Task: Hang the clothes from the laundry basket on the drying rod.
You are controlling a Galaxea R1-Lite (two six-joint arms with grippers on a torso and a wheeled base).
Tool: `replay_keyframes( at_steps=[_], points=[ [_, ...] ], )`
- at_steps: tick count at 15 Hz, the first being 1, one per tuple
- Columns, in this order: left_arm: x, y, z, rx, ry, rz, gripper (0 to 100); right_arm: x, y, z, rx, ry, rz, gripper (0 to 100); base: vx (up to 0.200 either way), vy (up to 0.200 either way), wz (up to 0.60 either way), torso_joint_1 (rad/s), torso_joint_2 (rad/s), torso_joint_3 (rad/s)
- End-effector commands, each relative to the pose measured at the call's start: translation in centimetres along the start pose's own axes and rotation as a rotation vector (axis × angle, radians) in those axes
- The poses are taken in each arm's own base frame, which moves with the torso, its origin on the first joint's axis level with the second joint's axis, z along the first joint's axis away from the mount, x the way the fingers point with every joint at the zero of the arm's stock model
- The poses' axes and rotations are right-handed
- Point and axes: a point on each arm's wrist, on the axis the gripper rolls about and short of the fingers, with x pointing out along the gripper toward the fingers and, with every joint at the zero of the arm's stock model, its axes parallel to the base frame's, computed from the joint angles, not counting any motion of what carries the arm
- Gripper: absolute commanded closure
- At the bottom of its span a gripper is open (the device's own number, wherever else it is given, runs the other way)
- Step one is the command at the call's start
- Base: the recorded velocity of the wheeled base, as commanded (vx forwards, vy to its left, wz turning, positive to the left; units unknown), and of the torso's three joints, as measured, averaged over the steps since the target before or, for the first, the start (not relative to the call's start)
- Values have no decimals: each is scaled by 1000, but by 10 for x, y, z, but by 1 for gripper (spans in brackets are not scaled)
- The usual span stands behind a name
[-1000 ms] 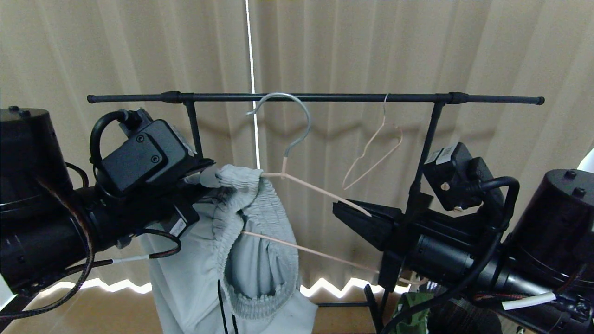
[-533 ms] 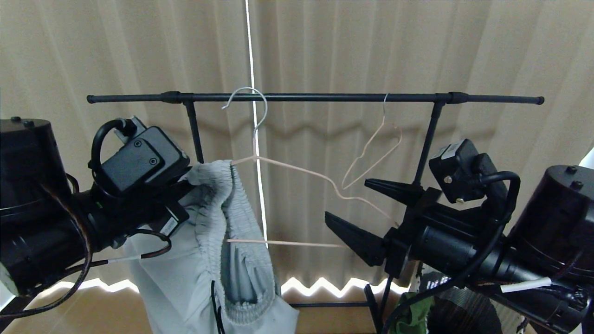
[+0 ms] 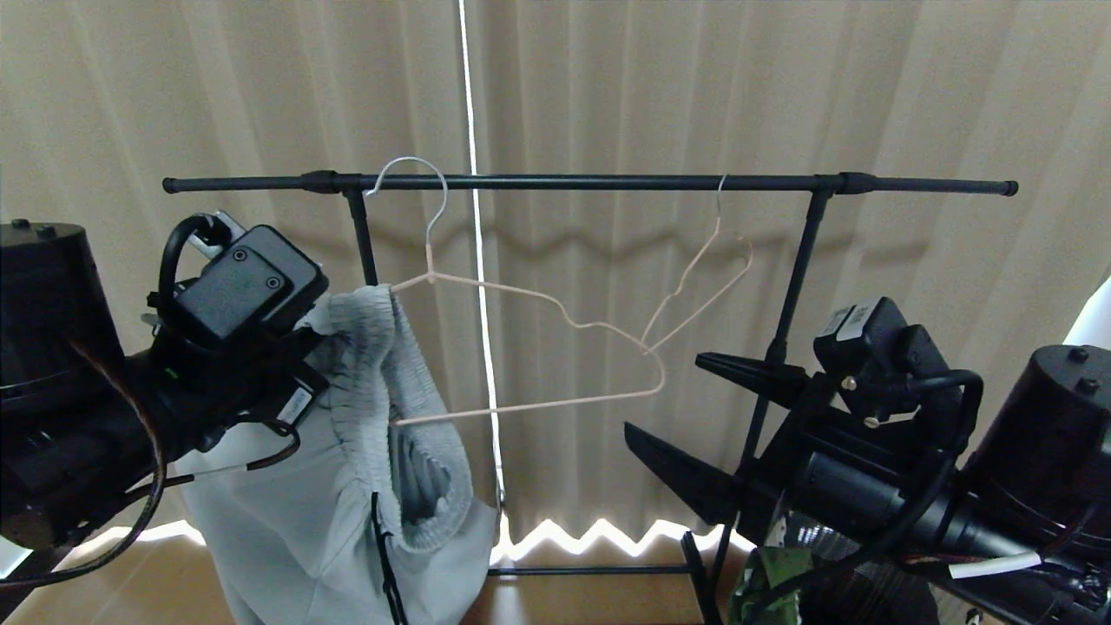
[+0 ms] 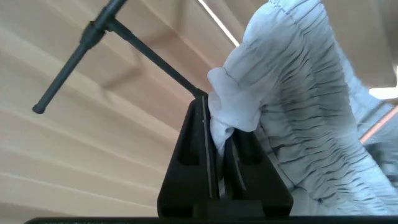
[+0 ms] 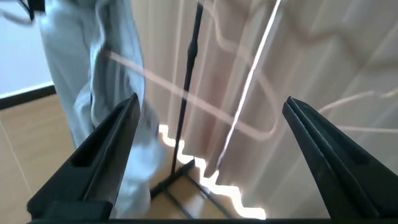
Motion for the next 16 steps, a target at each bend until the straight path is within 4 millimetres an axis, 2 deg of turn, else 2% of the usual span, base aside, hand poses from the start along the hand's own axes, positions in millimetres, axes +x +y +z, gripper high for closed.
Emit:
replay_keyframes(
  at_steps=[1, 5, 11, 16],
  points=[
    [0, -1, 7, -69, -33, 0, 100, 3, 5, -12, -2, 49, 32, 0, 0, 0, 0, 0, 0, 0],
    [-10, -8, 27, -232, -124, -65, 100, 19, 20, -29, -2, 96, 96, 0, 0, 0, 0, 0, 0, 0],
    [-23, -5, 39, -253, -232, -140, 100, 51, 28, -40, 35, 97, 106, 0, 0, 0, 0, 0, 0, 0],
    [-33, 2, 43, -261, -280, -140, 100, 58, 29, -56, 36, 142, 100, 0, 0, 0, 0, 0, 0, 0]
  ],
)
